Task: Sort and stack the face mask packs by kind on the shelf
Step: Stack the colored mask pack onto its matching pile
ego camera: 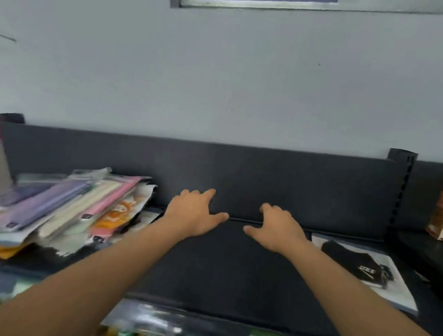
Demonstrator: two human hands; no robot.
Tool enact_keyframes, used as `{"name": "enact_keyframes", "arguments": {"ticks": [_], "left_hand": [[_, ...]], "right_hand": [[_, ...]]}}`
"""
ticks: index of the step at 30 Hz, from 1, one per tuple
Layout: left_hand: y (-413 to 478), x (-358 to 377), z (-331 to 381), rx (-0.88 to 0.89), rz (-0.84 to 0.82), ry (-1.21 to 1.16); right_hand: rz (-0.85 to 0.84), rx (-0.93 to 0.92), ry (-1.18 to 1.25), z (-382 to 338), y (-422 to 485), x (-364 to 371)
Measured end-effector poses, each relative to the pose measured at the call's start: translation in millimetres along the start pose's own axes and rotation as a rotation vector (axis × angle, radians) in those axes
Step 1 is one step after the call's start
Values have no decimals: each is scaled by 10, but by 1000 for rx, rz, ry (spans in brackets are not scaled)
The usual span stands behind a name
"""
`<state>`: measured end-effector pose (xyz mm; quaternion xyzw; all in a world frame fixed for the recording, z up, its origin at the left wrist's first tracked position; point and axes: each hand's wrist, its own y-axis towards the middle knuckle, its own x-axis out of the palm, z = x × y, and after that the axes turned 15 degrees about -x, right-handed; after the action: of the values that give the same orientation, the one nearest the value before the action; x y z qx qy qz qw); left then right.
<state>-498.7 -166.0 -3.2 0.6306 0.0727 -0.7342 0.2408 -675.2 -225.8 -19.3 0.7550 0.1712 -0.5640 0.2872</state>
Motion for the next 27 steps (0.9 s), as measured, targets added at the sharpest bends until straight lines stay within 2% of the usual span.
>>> {"name": "enact_keyframes", "arguments": {"ticks": [6, 13, 20, 27], "left_hand": [[-132, -507, -1734, -138, 98, -15], [-111, -779, -3421, -289, 60, 16], [233, -738, -3971, -321, 61, 42], [624, -512, -4102, -321, -5, 19]], "right_hand": [[40, -106, 26, -1548, 363, 268], [48, -191, 17, -2883, 829, 553], [32, -252, -16, -3496, 1273, 793], [-90, -170, -102, -3692, 1778, 1143]]}}
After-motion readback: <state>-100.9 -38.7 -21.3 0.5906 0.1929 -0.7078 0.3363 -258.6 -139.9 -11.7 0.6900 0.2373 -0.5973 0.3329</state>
